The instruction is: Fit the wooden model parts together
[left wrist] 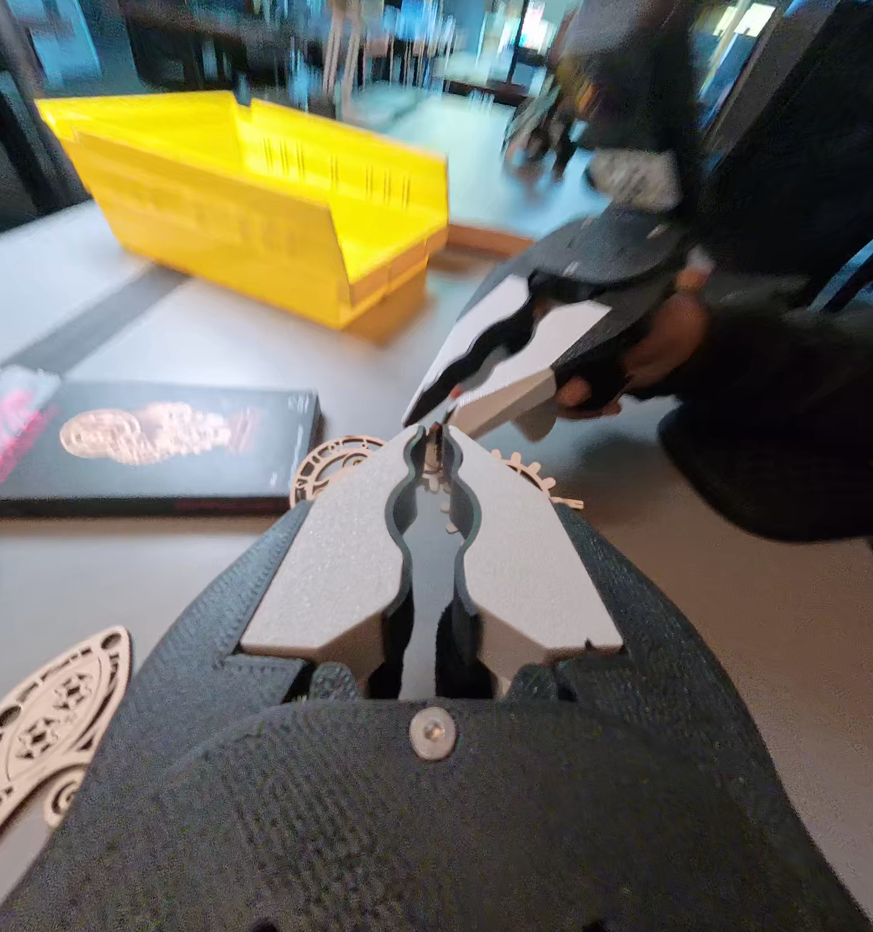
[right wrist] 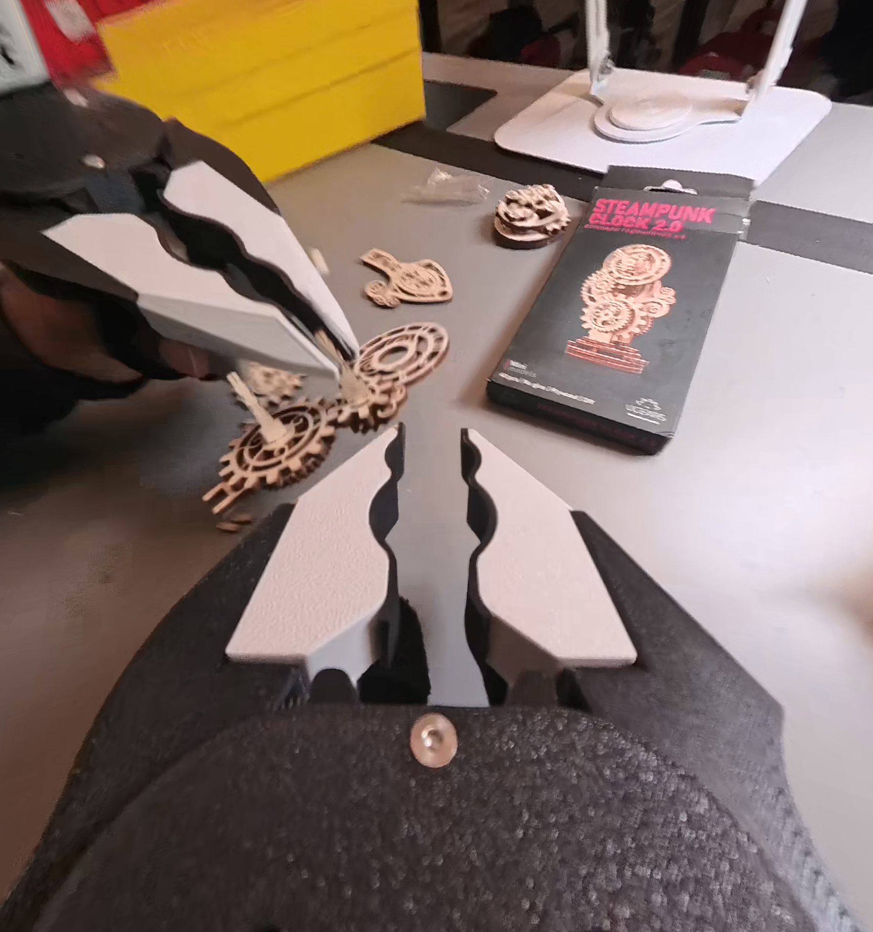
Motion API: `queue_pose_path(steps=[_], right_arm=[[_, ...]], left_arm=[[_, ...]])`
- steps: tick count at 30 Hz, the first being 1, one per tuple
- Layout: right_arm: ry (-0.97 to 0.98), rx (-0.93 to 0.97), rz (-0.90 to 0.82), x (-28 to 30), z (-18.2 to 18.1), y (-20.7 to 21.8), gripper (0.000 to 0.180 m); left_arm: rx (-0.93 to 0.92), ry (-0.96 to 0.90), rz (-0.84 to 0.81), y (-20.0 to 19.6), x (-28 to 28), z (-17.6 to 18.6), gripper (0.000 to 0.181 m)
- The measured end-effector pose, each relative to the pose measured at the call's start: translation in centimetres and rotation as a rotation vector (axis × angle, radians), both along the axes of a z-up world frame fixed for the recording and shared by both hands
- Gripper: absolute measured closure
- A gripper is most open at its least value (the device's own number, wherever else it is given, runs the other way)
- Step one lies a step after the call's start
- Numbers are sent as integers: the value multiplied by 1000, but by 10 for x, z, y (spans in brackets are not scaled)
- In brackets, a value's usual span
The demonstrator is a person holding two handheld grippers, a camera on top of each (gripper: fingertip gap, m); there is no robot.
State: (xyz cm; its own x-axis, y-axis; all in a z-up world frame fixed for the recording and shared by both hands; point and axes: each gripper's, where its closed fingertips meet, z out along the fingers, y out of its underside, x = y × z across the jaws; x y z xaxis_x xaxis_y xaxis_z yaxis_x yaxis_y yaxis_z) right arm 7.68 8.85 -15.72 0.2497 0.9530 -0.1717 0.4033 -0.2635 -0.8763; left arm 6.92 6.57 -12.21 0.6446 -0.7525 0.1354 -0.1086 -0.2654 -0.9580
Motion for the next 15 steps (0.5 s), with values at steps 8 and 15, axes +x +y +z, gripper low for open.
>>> queue_pose_path(steps=[8, 15], right_arm=[[216, -93, 88, -5, 37, -16, 153], [66, 33, -48, 6, 17, 13, 158]], left_arm=[[87, -153, -192, -49, -10, 36, 177], [-165, 92, -113, -28, 30, -21, 177]])
